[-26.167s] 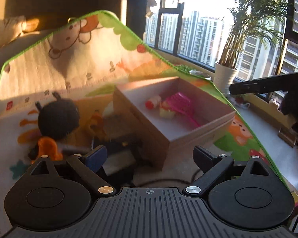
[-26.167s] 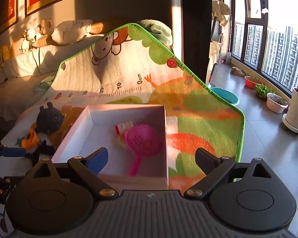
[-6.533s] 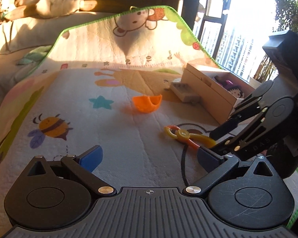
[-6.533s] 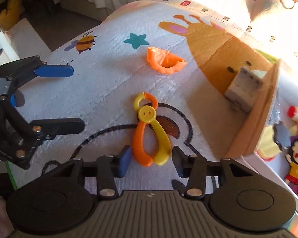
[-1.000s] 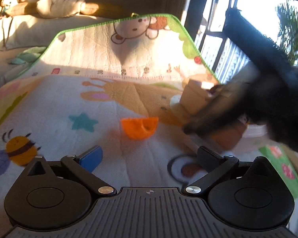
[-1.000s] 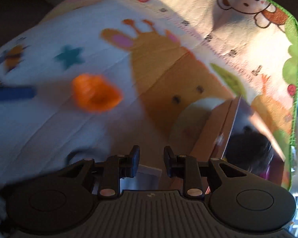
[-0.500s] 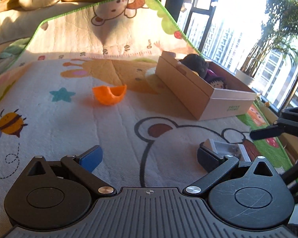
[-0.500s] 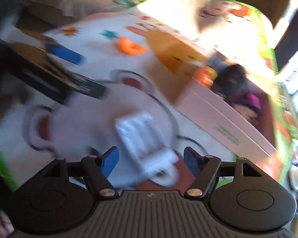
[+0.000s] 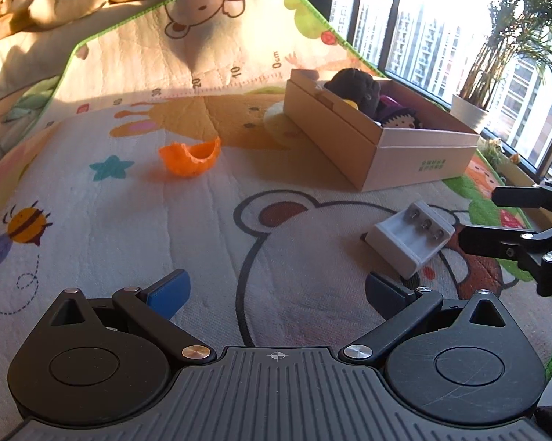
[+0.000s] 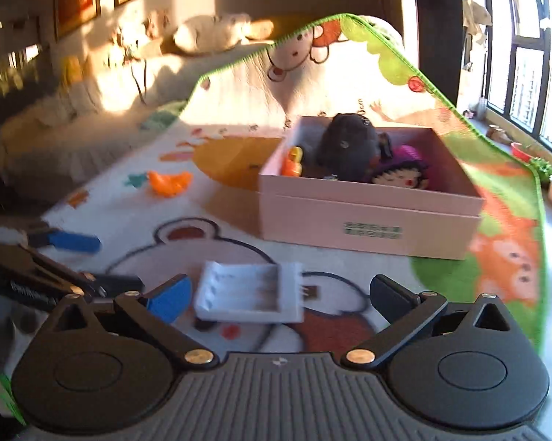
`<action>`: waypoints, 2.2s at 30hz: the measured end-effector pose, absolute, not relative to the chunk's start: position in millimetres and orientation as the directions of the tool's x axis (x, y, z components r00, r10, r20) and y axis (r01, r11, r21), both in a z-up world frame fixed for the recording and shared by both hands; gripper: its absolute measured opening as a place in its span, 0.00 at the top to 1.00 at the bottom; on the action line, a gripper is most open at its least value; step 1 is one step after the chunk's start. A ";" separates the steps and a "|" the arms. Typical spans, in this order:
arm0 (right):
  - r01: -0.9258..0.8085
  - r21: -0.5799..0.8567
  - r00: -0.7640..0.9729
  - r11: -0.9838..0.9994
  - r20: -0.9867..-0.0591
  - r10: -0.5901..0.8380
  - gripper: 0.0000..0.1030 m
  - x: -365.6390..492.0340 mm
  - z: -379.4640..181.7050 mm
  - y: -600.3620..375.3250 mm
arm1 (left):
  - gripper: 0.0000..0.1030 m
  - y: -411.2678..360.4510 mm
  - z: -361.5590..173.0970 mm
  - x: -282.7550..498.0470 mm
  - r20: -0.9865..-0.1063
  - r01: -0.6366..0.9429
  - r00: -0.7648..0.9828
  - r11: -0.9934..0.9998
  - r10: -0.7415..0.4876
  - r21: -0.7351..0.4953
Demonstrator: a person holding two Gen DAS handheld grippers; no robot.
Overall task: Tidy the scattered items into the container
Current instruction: 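Grasp the white battery charger with the right tool while the left tool moves toward the orange cup, then close the left tool on the orange cup toy and lift it, then drop the charger from the right tool and orange cup from the left tool into the pink box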
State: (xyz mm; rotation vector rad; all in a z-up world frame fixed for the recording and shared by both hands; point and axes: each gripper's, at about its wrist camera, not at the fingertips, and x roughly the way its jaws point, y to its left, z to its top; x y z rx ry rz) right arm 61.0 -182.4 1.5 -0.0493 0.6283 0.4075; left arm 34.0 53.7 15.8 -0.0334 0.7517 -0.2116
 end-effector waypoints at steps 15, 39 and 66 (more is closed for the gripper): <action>-0.430 0.042 0.662 0.902 -0.664 0.347 0.11 83.9 -24.8 -150.9 | 0.00 69.8 15.9 57.4 -0.653 0.065 0.751 0.995 -0.099 -0.075; -0.225 0.116 0.737 0.967 -0.629 0.247 0.06 57.0 -30.2 -227.8 | 0.27 71.7 7.4 162.8 -0.617 -0.036 0.787 0.999 0.026 -0.004; -0.229 0.052 0.745 0.972 -0.633 0.209 0.11 47.7 -28.6 -218.8 | 0.40 3.4 18.1 7.7 -0.627 0.343 0.705 0.933 -0.331 -0.107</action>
